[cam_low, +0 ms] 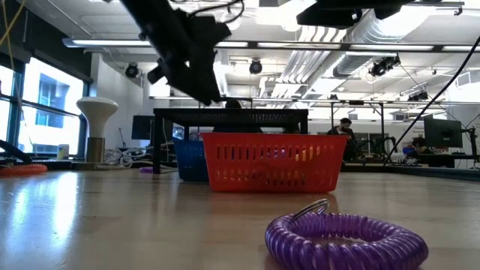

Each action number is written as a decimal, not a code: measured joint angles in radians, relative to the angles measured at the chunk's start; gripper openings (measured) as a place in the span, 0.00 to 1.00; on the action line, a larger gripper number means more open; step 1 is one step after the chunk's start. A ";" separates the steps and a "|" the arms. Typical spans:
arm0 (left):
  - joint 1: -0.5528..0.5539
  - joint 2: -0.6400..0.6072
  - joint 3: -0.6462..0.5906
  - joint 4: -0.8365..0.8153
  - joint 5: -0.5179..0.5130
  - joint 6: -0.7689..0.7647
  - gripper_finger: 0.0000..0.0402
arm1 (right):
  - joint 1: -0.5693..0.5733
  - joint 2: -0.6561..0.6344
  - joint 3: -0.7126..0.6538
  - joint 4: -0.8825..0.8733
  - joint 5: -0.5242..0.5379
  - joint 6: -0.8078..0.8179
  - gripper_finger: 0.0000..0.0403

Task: Pick & Place Office Desk Supplies
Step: Put the violet spring keychain into the red bin

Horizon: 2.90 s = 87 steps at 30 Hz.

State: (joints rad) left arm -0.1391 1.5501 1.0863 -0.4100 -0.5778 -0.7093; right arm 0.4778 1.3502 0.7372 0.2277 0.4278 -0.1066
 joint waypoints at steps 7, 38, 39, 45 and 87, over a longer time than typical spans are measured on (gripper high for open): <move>-0.076 -0.091 0.000 -0.039 0.004 0.125 0.31 | 0.000 0.000 0.000 -0.013 0.000 0.002 0.71; 0.110 -0.148 -0.010 -0.996 0.173 -0.478 0.31 | 0.000 0.000 0.000 -0.010 -0.014 0.028 0.71; 0.147 -0.148 -0.010 -0.996 0.176 -0.458 0.31 | 0.000 0.000 0.000 -0.014 -0.014 0.028 0.71; 0.334 -0.148 -0.010 -0.999 0.182 -0.431 0.31 | 0.000 0.000 0.000 -0.030 -0.019 0.030 0.71; 0.424 -0.112 -0.011 -0.431 0.085 -0.085 0.31 | 0.000 0.000 0.000 -0.030 -0.026 0.032 0.71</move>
State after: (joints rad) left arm 0.2848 1.4380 1.0752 -0.8411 -0.4929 -0.7941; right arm 0.4778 1.3499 0.7368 0.1982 0.4015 -0.0746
